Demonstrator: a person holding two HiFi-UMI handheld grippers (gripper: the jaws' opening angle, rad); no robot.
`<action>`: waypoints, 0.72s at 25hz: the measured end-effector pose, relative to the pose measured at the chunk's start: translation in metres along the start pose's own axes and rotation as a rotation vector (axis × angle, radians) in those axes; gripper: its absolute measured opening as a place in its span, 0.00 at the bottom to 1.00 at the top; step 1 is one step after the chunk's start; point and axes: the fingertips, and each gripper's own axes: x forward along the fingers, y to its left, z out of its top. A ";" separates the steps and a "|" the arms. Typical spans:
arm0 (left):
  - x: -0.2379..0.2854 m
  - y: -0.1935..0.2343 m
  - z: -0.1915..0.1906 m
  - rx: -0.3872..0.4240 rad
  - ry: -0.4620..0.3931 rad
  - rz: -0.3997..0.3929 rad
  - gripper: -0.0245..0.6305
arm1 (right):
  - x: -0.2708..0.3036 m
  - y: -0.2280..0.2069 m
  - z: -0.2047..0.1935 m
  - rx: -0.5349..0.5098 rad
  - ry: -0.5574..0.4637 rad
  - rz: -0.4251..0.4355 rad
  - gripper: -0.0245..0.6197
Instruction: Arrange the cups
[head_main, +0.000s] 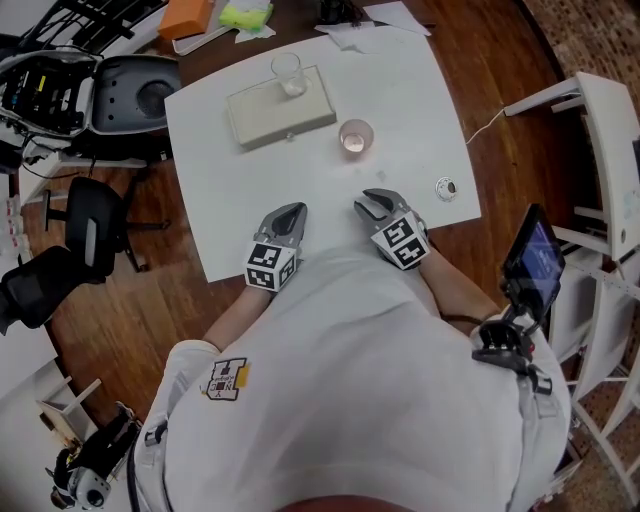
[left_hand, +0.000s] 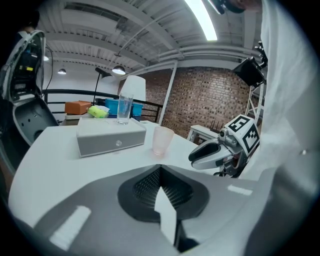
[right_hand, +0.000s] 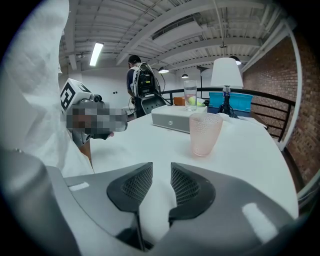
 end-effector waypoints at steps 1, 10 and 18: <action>0.001 -0.001 0.001 0.001 -0.003 -0.003 0.04 | -0.001 -0.001 0.000 0.001 0.000 -0.002 0.21; 0.006 -0.005 0.006 0.021 -0.016 -0.005 0.04 | -0.003 -0.008 0.000 0.019 -0.014 -0.026 0.21; 0.018 -0.011 0.012 0.081 -0.004 -0.005 0.04 | -0.011 -0.020 -0.006 0.045 -0.025 -0.062 0.21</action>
